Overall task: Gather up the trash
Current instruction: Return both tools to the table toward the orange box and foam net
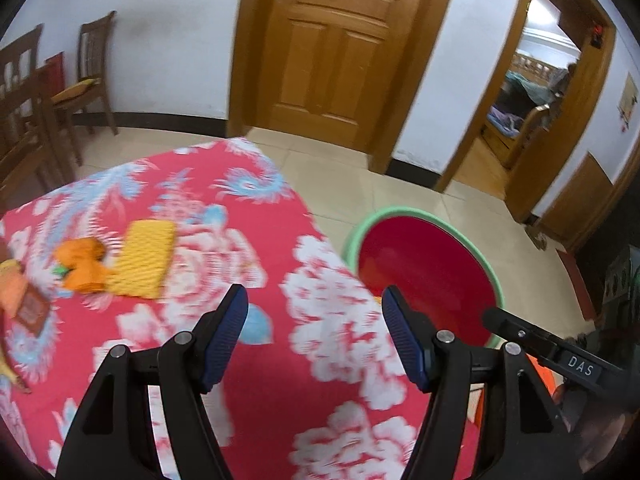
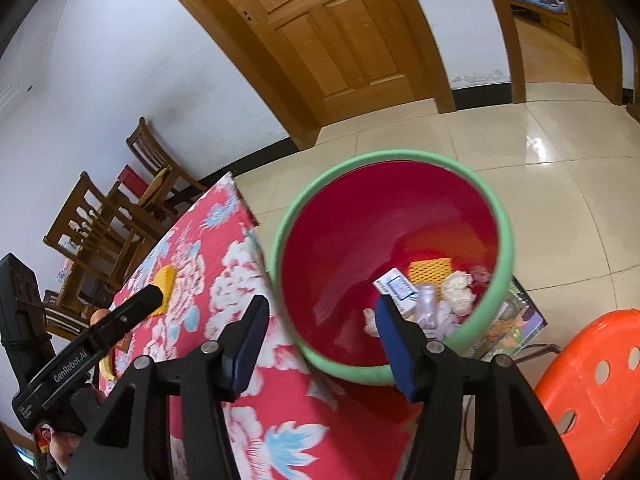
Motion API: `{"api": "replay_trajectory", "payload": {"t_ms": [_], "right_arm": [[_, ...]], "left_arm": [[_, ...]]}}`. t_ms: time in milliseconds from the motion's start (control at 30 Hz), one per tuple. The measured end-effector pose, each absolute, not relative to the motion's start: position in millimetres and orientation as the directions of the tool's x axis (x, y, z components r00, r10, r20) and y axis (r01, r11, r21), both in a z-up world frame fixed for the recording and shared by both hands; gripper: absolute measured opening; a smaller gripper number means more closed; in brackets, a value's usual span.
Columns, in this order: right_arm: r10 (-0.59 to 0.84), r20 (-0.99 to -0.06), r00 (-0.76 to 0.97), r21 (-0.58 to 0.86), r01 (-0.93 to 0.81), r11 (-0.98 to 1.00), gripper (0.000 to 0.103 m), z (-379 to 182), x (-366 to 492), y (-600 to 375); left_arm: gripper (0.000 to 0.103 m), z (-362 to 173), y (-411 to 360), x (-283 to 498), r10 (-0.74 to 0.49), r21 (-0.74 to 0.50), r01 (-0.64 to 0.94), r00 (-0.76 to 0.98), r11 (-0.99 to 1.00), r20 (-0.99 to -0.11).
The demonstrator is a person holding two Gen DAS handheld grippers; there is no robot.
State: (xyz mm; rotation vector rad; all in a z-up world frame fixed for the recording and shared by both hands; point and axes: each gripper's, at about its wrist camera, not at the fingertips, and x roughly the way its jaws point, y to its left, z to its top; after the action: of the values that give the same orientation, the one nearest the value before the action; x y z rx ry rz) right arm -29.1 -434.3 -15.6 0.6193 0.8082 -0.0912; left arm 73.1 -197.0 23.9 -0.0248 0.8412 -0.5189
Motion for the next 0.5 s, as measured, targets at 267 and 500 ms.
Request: {"api": "replay_trajectory", "payload": {"t_ms": [267,500], "right_arm": [[0.183,-0.695,0.695,0.482,0.262,0.836,0.062,-8,-15,-404],[0.211,-0.696,0.686,0.477,0.222,0.850,0.066,-2,-2,-377]], "left_arm": [[0.069,27,-138,84,-0.368,-0.214,0.313,0.608,0.926,-0.704],[0.069,26,-85,92,-0.282,-0.195,0.204,0.641,0.959,-0.714]]}}
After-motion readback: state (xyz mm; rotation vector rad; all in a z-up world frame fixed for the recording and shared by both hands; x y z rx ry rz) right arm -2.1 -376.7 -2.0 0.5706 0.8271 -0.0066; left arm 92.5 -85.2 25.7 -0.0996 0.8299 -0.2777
